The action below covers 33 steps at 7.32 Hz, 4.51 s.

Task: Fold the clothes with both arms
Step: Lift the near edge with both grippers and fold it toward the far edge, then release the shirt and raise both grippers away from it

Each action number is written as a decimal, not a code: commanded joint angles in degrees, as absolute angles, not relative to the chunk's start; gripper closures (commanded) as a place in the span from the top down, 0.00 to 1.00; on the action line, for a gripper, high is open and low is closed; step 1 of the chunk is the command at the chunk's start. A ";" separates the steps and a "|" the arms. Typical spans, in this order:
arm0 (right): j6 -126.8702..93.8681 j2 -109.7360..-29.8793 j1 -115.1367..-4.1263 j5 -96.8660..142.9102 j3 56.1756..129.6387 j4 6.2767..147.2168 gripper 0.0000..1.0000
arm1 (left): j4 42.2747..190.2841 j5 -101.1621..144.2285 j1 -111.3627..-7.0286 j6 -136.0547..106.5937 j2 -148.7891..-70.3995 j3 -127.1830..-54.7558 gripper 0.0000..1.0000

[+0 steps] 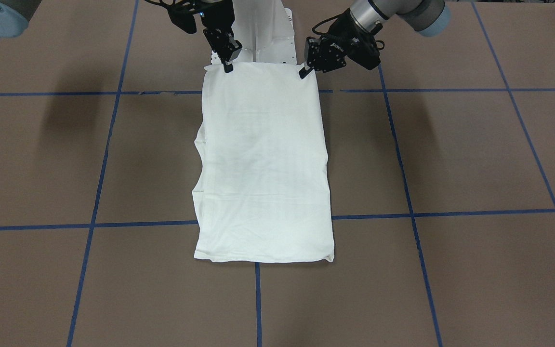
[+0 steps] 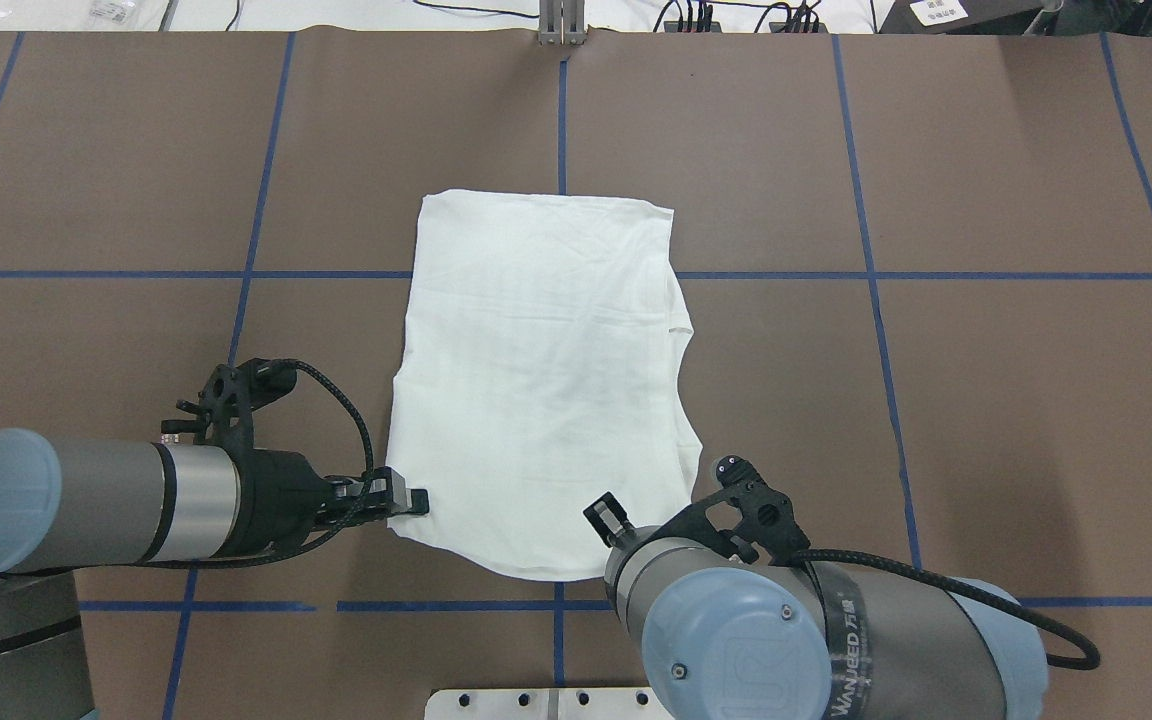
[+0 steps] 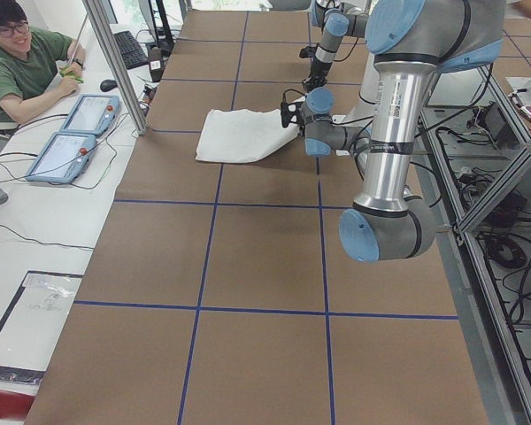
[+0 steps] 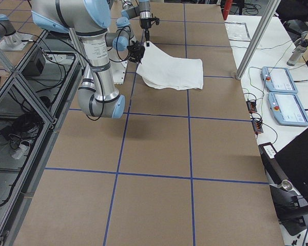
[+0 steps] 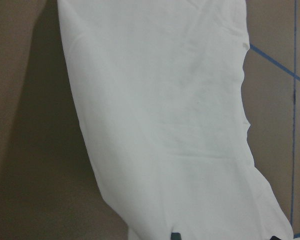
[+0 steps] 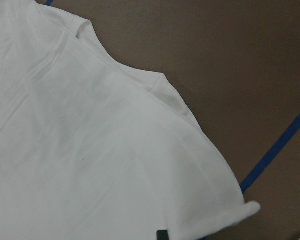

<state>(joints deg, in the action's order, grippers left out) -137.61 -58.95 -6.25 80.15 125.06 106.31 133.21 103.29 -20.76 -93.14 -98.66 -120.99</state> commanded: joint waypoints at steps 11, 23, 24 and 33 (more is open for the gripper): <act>-105.93 -39.31 -31.19 87.28 80.40 88.99 0.00 | 115.78 107.67 -40.87 -71.46 -126.64 -85.05 0.00; -85.35 -33.92 -30.68 93.61 69.01 82.88 1.00 | 122.08 122.87 -52.82 -48.69 -122.87 -79.36 1.00; -83.95 -33.58 -29.98 93.17 67.95 82.88 1.00 | 122.08 122.87 -52.82 -48.69 -122.70 -79.37 1.00; -66.08 -27.25 -48.21 95.78 52.72 79.28 1.00 | 121.82 118.95 -50.12 -55.06 -123.30 -79.19 1.00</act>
